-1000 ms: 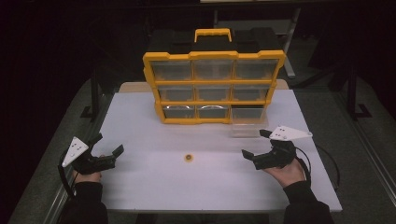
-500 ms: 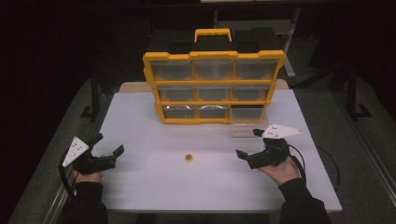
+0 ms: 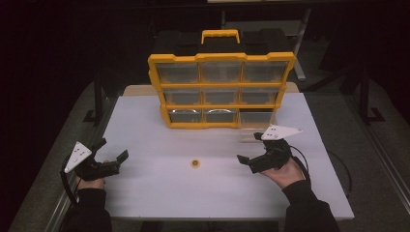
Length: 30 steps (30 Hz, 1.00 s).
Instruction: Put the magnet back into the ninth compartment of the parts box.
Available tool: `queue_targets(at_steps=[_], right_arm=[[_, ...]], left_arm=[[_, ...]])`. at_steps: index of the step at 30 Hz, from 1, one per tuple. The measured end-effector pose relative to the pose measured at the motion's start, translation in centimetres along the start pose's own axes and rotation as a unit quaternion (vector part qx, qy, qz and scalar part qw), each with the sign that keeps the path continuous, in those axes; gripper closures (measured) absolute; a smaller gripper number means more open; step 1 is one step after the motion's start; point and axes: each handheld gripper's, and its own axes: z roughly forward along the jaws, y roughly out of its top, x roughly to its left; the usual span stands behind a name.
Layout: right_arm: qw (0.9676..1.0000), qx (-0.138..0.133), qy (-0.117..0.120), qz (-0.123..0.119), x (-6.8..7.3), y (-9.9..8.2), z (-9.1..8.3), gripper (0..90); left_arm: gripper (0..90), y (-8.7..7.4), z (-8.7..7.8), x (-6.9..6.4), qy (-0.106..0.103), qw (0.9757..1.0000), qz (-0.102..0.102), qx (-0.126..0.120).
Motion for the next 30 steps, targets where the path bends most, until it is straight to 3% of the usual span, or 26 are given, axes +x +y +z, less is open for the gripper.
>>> queue_targets(at_steps=[30], right_arm=[[0.9980, 0.042, 0.034, -0.032, 1.4, 2.1, 3.2, 0.0]], left_arm=[[0.0, 0.0, 0.1, 0.0, -0.002, 1.0000, 0.000, 0.000]])
